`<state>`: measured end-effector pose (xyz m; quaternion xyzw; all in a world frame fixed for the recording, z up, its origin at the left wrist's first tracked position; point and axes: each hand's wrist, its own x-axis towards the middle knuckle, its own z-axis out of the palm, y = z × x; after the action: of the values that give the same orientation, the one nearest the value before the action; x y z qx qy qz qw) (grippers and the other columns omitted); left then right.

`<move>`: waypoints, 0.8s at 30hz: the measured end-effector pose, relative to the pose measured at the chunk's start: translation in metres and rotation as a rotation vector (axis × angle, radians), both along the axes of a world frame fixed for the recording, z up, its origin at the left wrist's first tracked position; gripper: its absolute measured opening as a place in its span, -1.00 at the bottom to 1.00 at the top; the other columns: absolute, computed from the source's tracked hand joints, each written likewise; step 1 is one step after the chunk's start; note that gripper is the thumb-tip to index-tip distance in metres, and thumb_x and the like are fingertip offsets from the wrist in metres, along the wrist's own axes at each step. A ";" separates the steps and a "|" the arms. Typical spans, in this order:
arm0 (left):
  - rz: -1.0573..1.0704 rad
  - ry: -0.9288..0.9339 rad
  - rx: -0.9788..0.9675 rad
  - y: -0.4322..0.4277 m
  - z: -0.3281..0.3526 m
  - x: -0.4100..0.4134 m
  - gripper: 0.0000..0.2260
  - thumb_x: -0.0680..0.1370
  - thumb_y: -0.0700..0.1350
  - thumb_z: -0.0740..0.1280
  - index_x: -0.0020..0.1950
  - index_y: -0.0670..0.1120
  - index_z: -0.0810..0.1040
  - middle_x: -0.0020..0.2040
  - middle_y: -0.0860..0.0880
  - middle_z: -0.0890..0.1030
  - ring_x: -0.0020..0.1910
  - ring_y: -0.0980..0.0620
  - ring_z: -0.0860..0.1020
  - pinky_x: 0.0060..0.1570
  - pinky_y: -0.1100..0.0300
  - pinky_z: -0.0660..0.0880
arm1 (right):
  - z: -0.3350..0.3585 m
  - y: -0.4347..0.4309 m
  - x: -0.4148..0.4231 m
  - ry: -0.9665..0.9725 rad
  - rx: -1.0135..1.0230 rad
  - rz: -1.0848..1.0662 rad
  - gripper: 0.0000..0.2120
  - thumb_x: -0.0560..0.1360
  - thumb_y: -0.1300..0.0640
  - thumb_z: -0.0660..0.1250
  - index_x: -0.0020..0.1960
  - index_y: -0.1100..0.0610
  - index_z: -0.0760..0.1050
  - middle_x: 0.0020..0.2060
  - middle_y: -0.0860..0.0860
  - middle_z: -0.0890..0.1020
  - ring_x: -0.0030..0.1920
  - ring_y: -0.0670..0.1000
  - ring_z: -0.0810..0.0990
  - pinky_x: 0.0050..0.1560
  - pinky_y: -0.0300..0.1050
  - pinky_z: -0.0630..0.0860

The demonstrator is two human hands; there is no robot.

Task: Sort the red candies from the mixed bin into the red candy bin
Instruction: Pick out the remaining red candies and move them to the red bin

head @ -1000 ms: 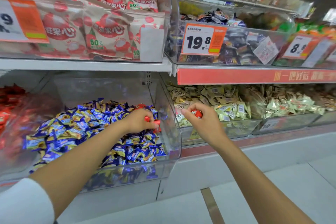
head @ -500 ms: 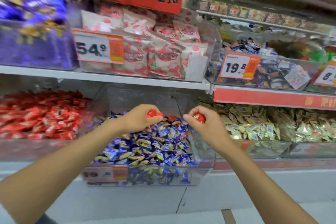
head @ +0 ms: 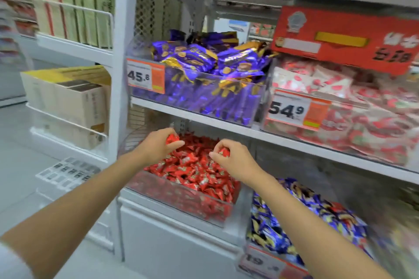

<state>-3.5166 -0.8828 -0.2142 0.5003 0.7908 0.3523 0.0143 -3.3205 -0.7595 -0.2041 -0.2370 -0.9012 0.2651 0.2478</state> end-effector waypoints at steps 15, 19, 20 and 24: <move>-0.466 0.195 -0.042 0.072 0.006 0.152 -0.44 0.46 0.23 0.27 0.35 -0.07 0.45 0.30 -0.07 0.51 0.31 -0.03 0.43 0.33 0.09 0.31 | -0.028 0.050 0.265 -0.224 0.446 -0.545 -0.74 0.32 0.04 0.34 -0.04 0.09 0.64 -0.07 0.11 0.63 -0.02 0.24 0.61 0.02 0.16 0.50; -0.605 0.273 -0.129 0.134 -0.001 0.253 -0.59 0.54 0.10 0.31 0.37 0.05 0.42 0.31 0.01 0.50 0.30 -0.01 0.41 0.30 0.05 0.34 | -0.057 0.055 0.349 -0.251 0.351 -0.671 -0.54 0.34 -0.02 0.25 0.17 0.16 0.53 0.12 0.25 0.56 0.09 0.30 0.57 0.11 0.15 0.50; -0.620 0.283 -0.177 0.151 -0.006 0.275 -0.60 0.54 0.09 0.30 0.37 0.07 0.41 0.32 0.02 0.49 0.31 -0.02 0.41 0.30 0.02 0.33 | -0.063 0.054 0.358 -0.240 0.312 -0.654 -0.50 0.34 0.02 0.30 0.25 0.16 0.49 0.19 0.24 0.52 0.16 0.29 0.54 0.20 0.07 0.44; -0.649 0.302 -0.300 0.214 -0.041 0.340 -0.67 0.54 0.10 0.29 0.28 0.07 0.49 0.26 -0.01 0.54 0.27 -0.05 0.46 0.23 0.01 0.40 | -0.072 0.056 0.368 -0.184 0.173 -0.597 -0.40 0.48 0.07 0.34 0.47 0.13 0.27 0.48 0.12 0.22 0.46 0.12 0.24 0.40 -0.24 0.06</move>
<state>-3.1768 -0.6683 -0.2549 0.7631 0.6274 0.1323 0.0812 -2.9525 -0.7032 -0.2760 -0.4918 -0.8297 0.0804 0.2515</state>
